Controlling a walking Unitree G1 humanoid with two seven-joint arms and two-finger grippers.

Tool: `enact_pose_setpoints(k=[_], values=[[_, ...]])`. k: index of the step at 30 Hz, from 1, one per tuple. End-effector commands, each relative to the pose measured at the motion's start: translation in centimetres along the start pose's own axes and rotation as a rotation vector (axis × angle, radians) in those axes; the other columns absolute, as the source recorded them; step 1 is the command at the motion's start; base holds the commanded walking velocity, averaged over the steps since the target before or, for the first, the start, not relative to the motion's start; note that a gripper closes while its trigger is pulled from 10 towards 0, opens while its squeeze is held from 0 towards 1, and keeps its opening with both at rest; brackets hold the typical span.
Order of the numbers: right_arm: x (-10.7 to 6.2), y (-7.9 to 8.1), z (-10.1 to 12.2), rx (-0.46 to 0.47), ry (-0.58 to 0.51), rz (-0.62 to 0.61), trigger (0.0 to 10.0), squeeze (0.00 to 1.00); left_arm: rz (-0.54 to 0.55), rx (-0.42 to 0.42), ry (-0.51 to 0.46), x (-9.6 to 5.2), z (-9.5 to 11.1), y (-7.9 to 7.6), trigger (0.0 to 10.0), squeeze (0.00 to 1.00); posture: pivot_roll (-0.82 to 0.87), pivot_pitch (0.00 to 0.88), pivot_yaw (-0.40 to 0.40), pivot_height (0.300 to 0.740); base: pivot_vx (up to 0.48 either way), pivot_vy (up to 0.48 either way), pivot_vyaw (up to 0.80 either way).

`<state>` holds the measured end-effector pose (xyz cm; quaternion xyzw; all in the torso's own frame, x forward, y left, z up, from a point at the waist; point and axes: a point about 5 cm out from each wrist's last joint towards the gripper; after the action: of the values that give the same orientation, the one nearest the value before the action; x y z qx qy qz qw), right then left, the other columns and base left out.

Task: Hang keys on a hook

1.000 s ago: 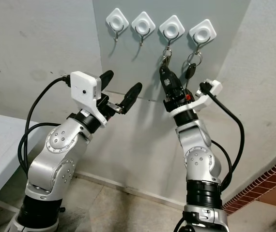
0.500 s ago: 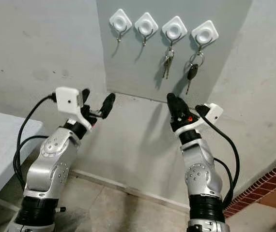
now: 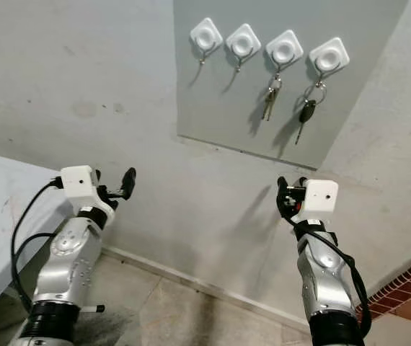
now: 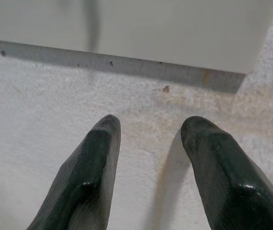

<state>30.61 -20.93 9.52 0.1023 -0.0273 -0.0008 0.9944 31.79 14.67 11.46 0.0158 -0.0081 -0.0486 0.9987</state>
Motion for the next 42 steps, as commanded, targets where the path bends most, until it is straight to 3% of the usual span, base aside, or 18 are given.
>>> enact_pose_setpoints(k=[1,6,42], values=[[0.1,-0.1,0.0,-0.041,-0.004,0.003,10.0,0.0,0.017,0.006,0.002,-0.4,-0.6,0.5,10.0,0.0,0.02,0.0,-0.026,0.74,0.0,0.0,0.8],[0.0,0.0,-0.3,-0.087,-0.004,0.004,10.0,0.0,0.026,0.002,-0.014,-0.6,-0.9,0.9,10.0,0.0,0.02,0.0,-0.03,0.74,0.0,0.0,0.8],[-0.4,1.2,-0.4,-0.072,-0.018,0.082,10.0,0.0,0.017,-0.007,-0.051,-0.9,-1.0,1.2,10.0,0.0,0.01,0.0,-0.047,0.74,0.0,0.0,0.8]])
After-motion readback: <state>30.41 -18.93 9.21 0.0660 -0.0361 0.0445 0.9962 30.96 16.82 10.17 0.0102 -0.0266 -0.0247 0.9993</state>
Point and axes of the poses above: a point about 5 cm out from each wrist's last joint towards the gripper, its own x axis pointing out of the wrist towards the gripper, its own z axis along the axis of the wrist's last joint, y = z × x, and after that the axes turned 12 degrees about x, right-handed
